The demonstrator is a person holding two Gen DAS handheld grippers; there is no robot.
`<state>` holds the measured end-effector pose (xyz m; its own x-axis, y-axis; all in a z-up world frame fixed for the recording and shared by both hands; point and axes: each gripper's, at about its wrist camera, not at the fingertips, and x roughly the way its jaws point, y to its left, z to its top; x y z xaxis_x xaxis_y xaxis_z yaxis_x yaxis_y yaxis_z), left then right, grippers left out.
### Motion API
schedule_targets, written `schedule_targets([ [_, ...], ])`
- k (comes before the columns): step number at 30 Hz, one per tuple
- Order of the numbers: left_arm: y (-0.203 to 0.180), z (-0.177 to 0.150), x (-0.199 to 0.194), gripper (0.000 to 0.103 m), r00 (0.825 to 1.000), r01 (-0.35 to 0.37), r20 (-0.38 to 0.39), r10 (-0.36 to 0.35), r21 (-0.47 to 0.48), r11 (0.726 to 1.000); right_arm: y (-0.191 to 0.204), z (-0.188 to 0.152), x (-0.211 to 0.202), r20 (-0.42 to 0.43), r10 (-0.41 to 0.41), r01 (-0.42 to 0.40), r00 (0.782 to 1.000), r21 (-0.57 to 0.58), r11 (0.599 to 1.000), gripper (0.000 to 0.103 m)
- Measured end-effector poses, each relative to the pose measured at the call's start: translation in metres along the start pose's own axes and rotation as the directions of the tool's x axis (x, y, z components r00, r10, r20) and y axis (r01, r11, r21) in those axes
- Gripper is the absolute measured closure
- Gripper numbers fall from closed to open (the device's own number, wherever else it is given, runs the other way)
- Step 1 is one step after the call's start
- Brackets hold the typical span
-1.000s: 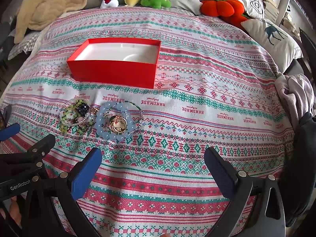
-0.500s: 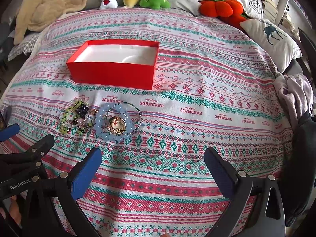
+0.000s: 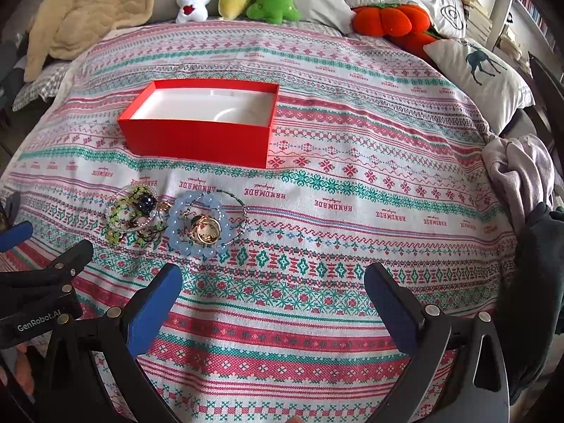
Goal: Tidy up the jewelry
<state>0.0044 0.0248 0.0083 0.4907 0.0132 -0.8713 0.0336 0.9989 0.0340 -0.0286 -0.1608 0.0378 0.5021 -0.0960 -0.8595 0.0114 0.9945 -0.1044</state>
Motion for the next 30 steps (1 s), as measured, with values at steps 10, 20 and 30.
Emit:
schedule_targets([
  [10,0.008,0.029,-0.014,0.000,0.999,0.039,0.027,-0.040,0.045,0.998,-0.009,0.012,-0.010,-0.027,0.029,-0.030,0.999,-0.047,0.998,0.000],
  [20,0.007,0.050,0.002,0.001,0.963,0.267,-0.054,-0.263,0.081,0.960,-0.015,0.037,0.003,-0.133,0.175,-0.183,0.976,-0.051,0.982,0.000],
  [30,0.005,0.034,0.035,0.002,0.927,0.374,-0.024,-0.375,0.175,0.911,-0.011,0.028,0.038,-0.028,0.376,-0.376,0.926,-0.116,0.919,0.004],
])
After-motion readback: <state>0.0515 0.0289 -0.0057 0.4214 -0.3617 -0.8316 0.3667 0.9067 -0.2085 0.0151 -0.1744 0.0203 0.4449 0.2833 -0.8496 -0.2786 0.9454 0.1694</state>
